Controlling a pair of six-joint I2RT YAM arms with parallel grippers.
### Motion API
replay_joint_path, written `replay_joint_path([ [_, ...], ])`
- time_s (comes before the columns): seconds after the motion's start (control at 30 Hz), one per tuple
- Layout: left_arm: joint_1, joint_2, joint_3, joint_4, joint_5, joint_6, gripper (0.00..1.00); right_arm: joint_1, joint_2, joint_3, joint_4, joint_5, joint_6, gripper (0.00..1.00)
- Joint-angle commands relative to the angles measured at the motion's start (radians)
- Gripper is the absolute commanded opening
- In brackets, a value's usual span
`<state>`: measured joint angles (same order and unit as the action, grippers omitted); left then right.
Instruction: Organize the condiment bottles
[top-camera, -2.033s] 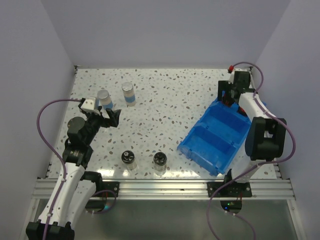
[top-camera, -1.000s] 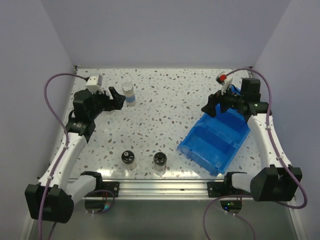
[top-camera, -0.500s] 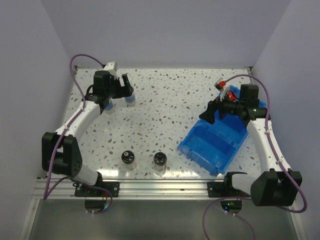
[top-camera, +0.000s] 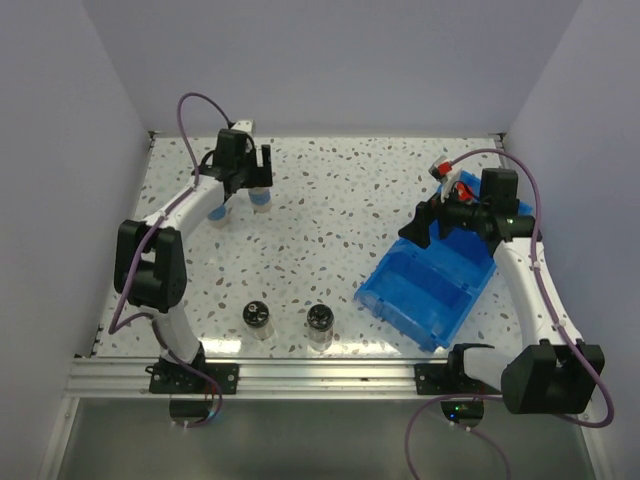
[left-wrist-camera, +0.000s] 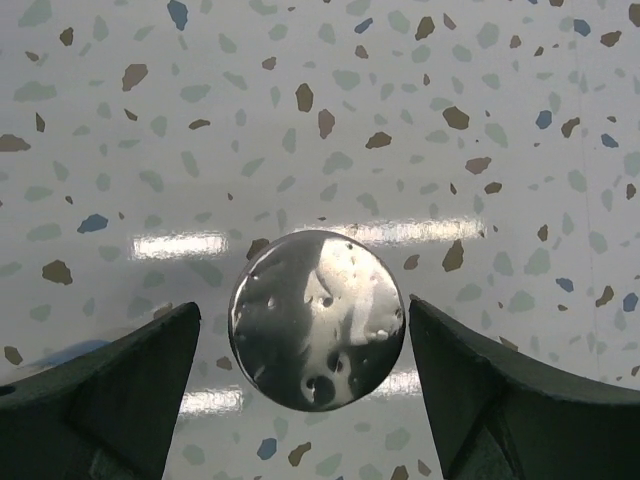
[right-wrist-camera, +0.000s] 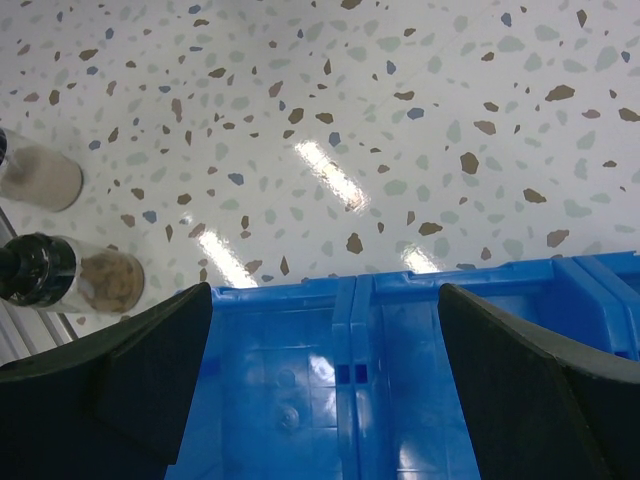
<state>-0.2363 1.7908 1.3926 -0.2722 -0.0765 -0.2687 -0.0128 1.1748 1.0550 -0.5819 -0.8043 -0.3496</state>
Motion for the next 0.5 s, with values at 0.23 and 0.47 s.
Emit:
replay_joint_path([
  [0.23,-0.017,0.107,0.128,-0.033,-0.023,0.04,0.73,0.002,-0.029,0.0,0.013,-0.013,-0.014,0.99],
  [0.47,-0.037,0.004,0.089,0.036,-0.032,0.086,0.02,0.002,-0.037,0.002,0.01,-0.009,-0.019,0.99],
])
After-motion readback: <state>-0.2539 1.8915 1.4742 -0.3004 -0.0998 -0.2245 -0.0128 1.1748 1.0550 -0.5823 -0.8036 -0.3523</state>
